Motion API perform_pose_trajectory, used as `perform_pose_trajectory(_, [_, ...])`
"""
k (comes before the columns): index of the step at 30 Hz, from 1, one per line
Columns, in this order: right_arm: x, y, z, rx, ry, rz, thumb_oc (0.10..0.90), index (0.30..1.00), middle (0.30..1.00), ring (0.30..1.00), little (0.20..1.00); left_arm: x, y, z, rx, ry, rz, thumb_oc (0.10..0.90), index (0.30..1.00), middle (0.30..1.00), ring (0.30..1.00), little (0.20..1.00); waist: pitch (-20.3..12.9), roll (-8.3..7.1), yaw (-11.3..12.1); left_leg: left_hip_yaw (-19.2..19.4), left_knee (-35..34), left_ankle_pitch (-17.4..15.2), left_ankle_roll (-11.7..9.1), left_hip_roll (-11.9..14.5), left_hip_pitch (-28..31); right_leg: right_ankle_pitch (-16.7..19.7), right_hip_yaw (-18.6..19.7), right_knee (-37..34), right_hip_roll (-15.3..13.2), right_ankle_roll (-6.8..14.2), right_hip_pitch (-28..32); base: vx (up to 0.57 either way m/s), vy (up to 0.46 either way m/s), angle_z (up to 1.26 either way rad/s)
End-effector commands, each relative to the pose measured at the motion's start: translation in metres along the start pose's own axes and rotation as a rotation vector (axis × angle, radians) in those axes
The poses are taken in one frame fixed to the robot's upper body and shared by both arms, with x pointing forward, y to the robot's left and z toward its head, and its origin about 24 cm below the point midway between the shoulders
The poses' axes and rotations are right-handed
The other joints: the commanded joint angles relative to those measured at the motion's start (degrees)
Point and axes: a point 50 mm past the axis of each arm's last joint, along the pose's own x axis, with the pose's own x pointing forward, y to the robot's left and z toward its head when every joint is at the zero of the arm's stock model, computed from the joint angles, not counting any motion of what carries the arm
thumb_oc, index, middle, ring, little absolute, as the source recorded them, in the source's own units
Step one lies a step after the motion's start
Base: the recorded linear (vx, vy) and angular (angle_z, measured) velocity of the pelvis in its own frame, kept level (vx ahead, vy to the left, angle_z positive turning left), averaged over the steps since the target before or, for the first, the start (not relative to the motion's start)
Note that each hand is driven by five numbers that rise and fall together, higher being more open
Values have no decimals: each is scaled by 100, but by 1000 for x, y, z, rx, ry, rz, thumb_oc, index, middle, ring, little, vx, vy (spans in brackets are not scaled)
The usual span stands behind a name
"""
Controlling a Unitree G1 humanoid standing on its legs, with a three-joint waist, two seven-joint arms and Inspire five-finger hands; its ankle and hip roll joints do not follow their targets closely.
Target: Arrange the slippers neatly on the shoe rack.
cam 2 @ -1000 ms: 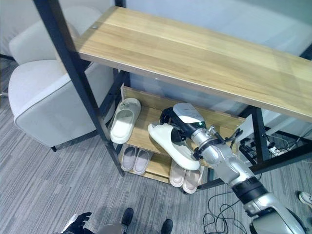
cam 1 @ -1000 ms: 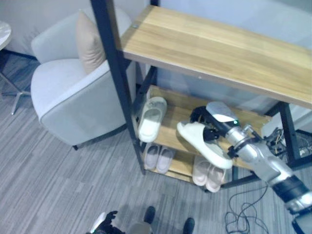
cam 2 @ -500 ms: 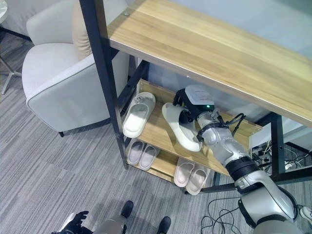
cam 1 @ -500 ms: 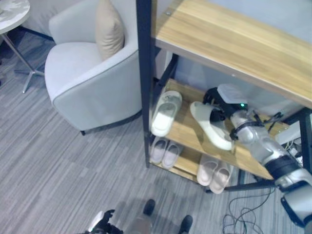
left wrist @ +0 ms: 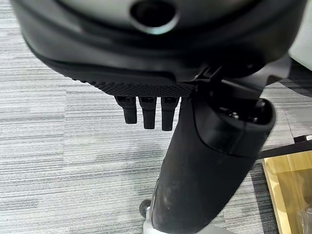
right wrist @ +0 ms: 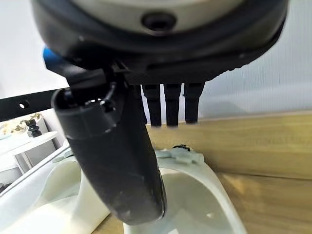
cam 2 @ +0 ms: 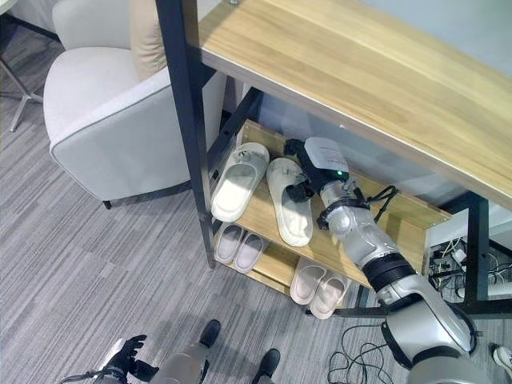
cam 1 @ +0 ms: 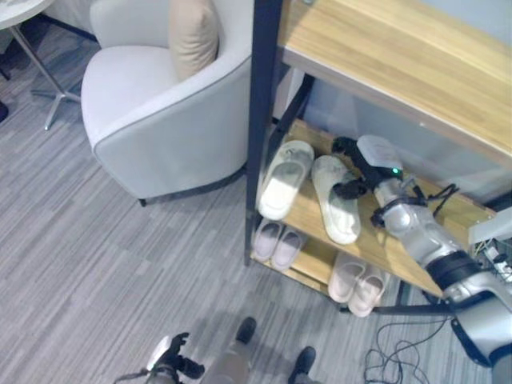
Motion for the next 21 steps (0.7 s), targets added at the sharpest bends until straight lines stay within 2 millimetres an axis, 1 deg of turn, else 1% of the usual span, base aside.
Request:
perform_pose_trajectory(1, [23,-58,24,-11,-106,-169,800,900,900,900,900,0,4,-7,4,20,19,800,900,900,900,900,-231,213,118,-277,-758,-438,-19,-4,925,-570,109,675,-205,551,562,0,19,-5])
perform_pose_trajectory(6, [21,-54,21,-1,-101,-142,800,900,900,900,900,-2,2,-12,-4,40,9,800,900,900,900,900,-276,228,74,-243,-778,-449,-12,-2,997,-581,152,701,-214,544,579,-2,12,-4])
perform_pose_trajectory(7, [19,-48,21,11,-104,-98,800,900,900,900,900,-2,0,-14,-9,52,-1,800,900,900,900,900,-298,228,26,-223,-800,-453,-5,-2,1050,-570,181,721,-223,544,587,0,0,0])
perform_pose_trajectory(8, [19,-48,21,11,-104,-98,800,900,900,900,900,-2,0,-14,-9,52,-1,800,900,900,900,900,-298,228,26,-223,-801,-452,-5,-2,1052,-570,181,721,-223,545,588,0,0,0])
perform_pose_trajectory(9, [16,-45,17,28,-95,-71,800,900,900,900,900,-3,-1,-17,-13,63,-10,800,900,900,900,900,-324,217,-8,-209,-807,-463,-2,3,1079,-565,184,731,-232,549,601,0,0,0])
perform_pose_trajectory(11, [15,-44,14,45,-86,-73,800,900,900,900,900,-4,-2,-17,-16,66,-14,800,900,900,900,900,-340,215,-19,-204,-810,-469,1,2,1094,-561,187,733,-236,551,610,2,8,-2])
perform_pose_trajectory(12, [10,-41,12,114,-89,-79,800,900,900,900,900,-4,-4,-18,-31,74,-16,800,900,900,900,900,-354,220,-37,-189,-816,-474,4,9,1127,-557,192,742,-251,555,631,5,16,-6])
perform_pose_trajectory(14, [1,-39,7,171,-94,-78,800,900,900,900,900,-4,-1,-19,-59,81,-4,800,900,900,900,900,-359,217,-53,-186,-833,-471,5,20,1159,-548,184,754,-257,556,652,3,6,-3])
perform_pose_trajectory(17, [-4,-36,4,205,-89,-66,800,900,900,900,900,-5,-2,-22,-60,90,-7,800,900,900,900,900,-360,218,-52,-194,-845,-475,9,18,1186,-553,163,763,-260,558,668,0,0,0])
perform_pose_trajectory(19, [-12,-32,-4,220,-71,-52,800,900,900,900,900,-7,-6,-27,-62,110,-20,800,900,900,900,900,-368,216,-65,-194,-854,-478,15,16,1215,-533,154,767,-261,570,683,-2,2,-5])
perform_pose_trajectory(21, [-14,-31,-6,229,-70,-53,800,900,900,900,900,-7,-6,-28,-57,115,-24,800,900,900,900,900,-371,214,-67,-198,-857,-478,17,14,1220,-533,161,766,-259,572,688,0,0,0])
